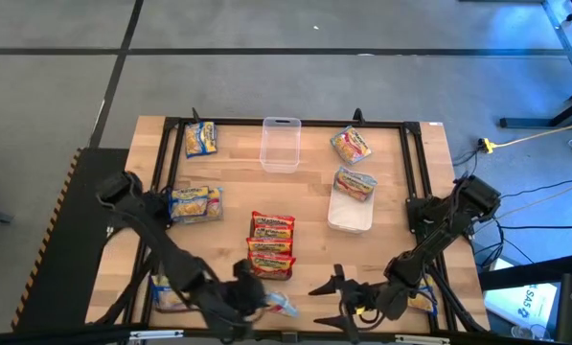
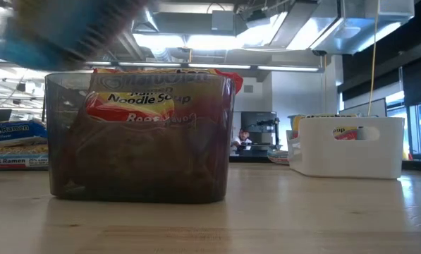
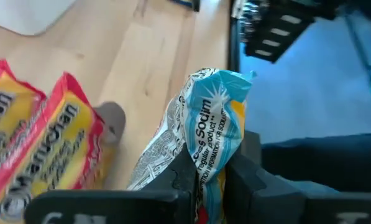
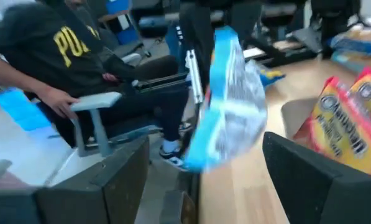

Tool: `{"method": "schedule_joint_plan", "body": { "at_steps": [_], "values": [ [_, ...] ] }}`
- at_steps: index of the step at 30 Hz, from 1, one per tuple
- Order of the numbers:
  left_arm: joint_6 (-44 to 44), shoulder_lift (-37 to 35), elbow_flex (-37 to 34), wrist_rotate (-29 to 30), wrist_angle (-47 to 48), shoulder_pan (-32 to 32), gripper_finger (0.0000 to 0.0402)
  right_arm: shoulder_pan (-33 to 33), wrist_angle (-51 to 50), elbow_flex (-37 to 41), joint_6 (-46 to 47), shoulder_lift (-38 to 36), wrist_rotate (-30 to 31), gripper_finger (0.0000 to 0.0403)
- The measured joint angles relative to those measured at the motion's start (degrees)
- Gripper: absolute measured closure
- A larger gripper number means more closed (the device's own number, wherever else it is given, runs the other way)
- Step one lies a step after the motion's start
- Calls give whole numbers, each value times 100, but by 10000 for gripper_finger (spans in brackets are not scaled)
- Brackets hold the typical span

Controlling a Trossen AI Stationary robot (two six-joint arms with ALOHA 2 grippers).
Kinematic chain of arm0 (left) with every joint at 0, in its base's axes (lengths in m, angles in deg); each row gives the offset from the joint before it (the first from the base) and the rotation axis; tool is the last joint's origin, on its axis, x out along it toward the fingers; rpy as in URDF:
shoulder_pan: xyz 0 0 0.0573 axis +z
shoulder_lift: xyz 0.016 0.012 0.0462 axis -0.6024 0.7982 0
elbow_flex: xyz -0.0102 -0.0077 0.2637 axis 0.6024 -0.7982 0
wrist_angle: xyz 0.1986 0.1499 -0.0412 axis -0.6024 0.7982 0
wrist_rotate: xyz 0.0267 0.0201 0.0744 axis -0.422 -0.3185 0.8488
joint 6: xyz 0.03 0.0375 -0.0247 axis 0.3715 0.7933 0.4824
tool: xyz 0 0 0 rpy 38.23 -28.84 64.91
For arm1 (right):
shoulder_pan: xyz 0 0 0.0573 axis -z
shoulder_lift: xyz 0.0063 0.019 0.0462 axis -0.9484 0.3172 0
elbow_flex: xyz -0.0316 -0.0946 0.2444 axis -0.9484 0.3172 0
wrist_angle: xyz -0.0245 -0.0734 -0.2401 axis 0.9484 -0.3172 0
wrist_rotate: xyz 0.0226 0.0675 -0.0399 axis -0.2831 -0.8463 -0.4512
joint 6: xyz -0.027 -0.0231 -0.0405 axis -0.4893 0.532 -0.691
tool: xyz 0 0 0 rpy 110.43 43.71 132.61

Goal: Sort Maruchan noodles
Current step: Put the light blue noodle pack into the white bin

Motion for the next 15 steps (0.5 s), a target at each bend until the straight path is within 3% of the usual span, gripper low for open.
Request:
{"method": "schedule_joint_plan", "body": {
  "at_steps": [8,15],
  "values": [
    [-320,948,1395,424,1037,313,361,16,-895,-412,-145,0,490,116],
    [-210,1099,1632,461,980,456,361,207,-1352,-451,333,80,635,116]
  ]
}}
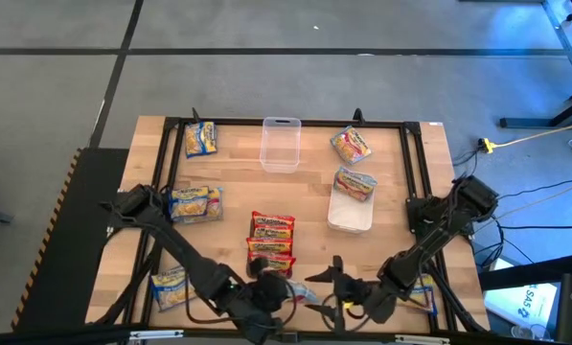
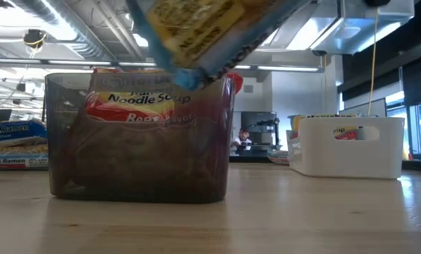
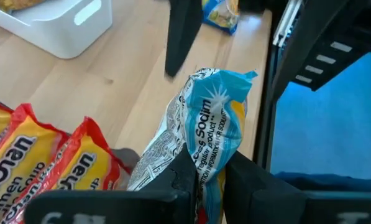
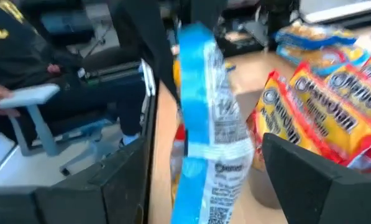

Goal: Sort Maruchan noodles
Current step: Put the light blue noodle pack into the white bin

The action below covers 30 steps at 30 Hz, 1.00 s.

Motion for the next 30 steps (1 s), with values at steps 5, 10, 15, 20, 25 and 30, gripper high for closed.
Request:
{"method": "schedule_joint_plan", "body": {
  "at_steps": [5,10,15,20,25,30],
  "values": [
    [33,0,0,74,-157,7,360,196,48,2,93,340,-318,116],
    [125,0,1,125,-245,5,360,377,238,6,206,574,-779,118],
    [147,-4,2,123,-264,5,360,397,360,6,112,591,-745,172],
    [170,-4,2,120,-290,19,341,395,392,6,54,593,-849,269],
    [186,-11,2,79,-301,32,281,388,348,6,-126,591,-859,326],
    [219,-197,2,-196,-124,82,233,347,38,12,-143,500,-871,329]
  ]
}}
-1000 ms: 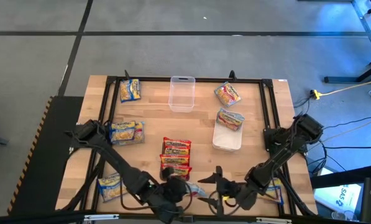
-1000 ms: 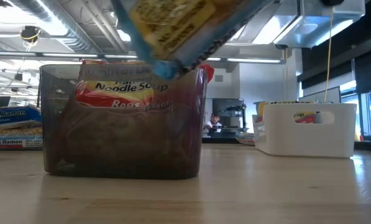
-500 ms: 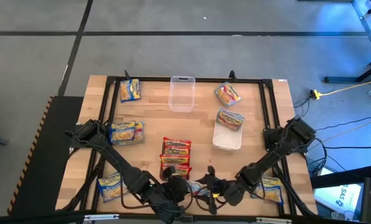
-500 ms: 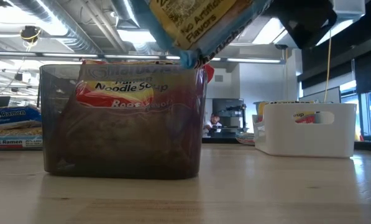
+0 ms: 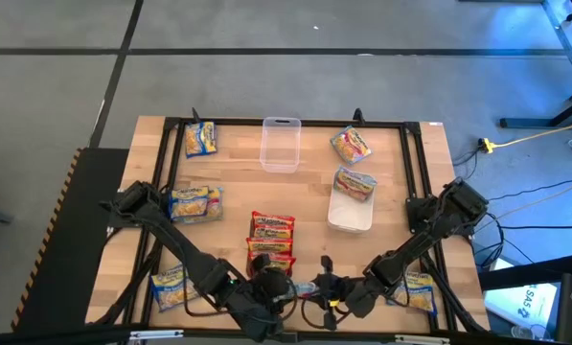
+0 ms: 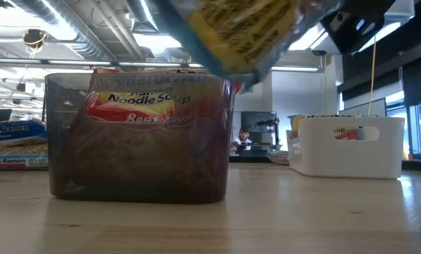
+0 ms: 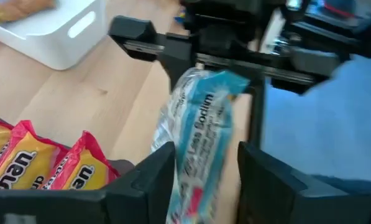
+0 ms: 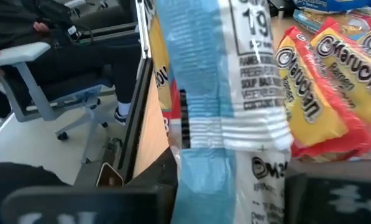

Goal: Sort Maruchan noodles
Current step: Put the light blue noodle pack into the white bin

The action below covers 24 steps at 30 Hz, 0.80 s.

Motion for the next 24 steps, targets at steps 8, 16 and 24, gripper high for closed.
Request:
{"method": "schedule_joint_plan", "body": {
  "at_steps": [8,16,24],
  "values": [
    [530,-467,-2,210,1268,-338,230,-539,-589,491,361,-895,594,335],
    [492,-535,-1144,80,105,-330,232,-857,1103,1983,787,-1569,1066,335],
    [1550,-925,-2749,-19,-3097,112,232,-476,2897,2428,-507,-1587,405,334]
  ]
}}
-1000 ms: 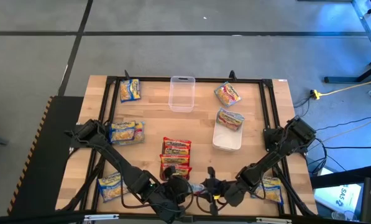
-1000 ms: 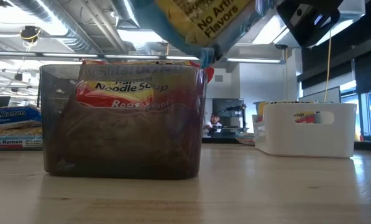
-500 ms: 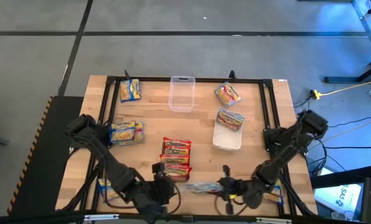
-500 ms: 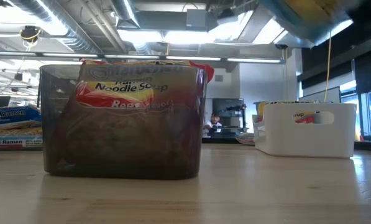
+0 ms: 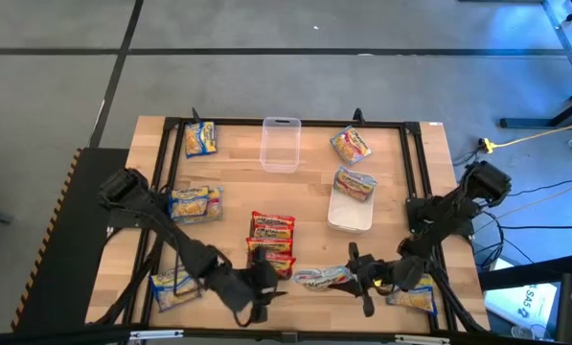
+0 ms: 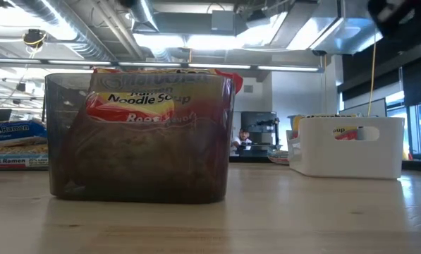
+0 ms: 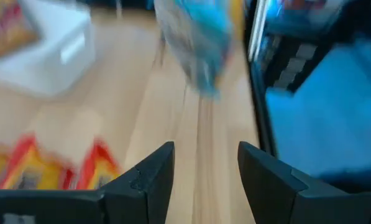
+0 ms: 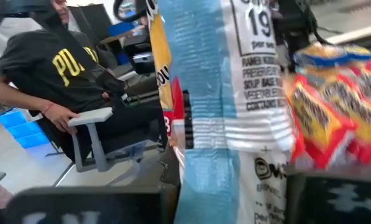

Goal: Sort Maruchan noodles
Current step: Put the light blue noodle pack into the white bin

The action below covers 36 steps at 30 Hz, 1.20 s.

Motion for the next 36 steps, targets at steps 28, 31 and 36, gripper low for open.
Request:
{"method": "schedule_joint_plan", "body": {
  "at_steps": [28,31,36],
  "values": [
    [952,75,130,-75,-1882,649,145,339,-281,-3,-1045,-1062,-431,332],
    [959,167,130,11,-2141,717,147,341,74,-7,-1242,-916,-334,332],
    [1085,215,130,-114,-2417,852,146,475,761,-7,-1518,-662,-295,332]
  ]
}}
